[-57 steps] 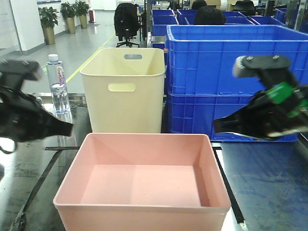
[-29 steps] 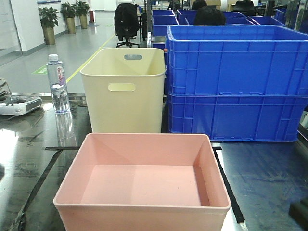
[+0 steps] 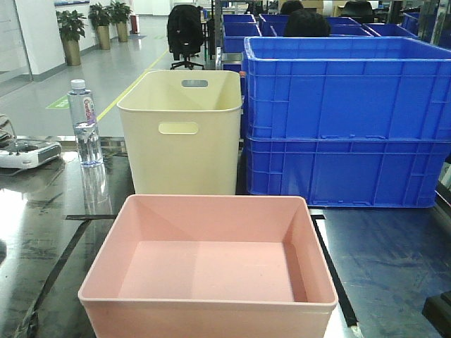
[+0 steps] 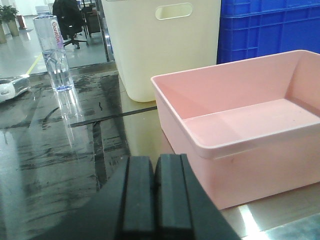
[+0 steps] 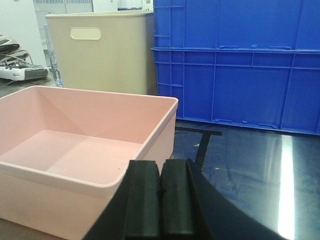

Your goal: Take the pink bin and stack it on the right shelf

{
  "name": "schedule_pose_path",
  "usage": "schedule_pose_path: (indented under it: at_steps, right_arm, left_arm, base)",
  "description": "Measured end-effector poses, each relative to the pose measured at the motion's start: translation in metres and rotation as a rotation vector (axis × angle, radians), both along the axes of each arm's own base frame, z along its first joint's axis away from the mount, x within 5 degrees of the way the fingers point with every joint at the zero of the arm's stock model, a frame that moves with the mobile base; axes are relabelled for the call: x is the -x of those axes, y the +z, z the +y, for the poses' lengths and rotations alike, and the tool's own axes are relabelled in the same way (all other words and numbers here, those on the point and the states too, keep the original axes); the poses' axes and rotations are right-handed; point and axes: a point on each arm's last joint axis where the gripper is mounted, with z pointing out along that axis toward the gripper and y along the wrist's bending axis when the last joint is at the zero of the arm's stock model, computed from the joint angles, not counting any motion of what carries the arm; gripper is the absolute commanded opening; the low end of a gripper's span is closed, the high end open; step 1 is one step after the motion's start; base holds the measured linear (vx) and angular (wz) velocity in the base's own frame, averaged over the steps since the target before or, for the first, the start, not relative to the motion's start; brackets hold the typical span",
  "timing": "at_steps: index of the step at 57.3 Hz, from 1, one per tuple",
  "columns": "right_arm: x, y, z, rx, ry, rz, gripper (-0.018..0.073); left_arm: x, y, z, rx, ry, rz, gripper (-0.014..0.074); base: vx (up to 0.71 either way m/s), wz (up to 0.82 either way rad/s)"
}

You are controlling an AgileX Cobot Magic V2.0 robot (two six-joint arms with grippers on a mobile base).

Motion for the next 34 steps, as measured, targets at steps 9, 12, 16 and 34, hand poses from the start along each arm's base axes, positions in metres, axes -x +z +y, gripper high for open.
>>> schedule_pose_path:
  at_steps: [9, 12, 16, 34]
  right_arm:
    - [0.0, 0.0, 0.0, 0.0, 0.0, -0.001, -0.0009]
    - [0.0, 0.0, 0.0, 0.0, 0.0, -0.001, -0.0009]
    - [0.0, 0.0, 0.0, 0.0, 0.0, -0.001, -0.0009]
    - [0.0, 0.0, 0.0, 0.001, 0.0, -0.003, -0.0009]
  left_arm:
    - [0.0, 0.0, 0.0, 0.0, 0.0, 0.0, -0.0008]
    - [0.0, 0.0, 0.0, 0.0, 0.0, 0.0, -0.0008]
    - [0.0, 0.0, 0.0, 0.0, 0.0, 0.0, -0.0008]
    - [0.026, -0.065, 0.016, -0.039, 0.103, -0.041, -0.0008]
  base:
    - [0.0, 0.0]
    - [0.0, 0.0]
    - [0.0, 0.0]
    - [0.0, 0.0]
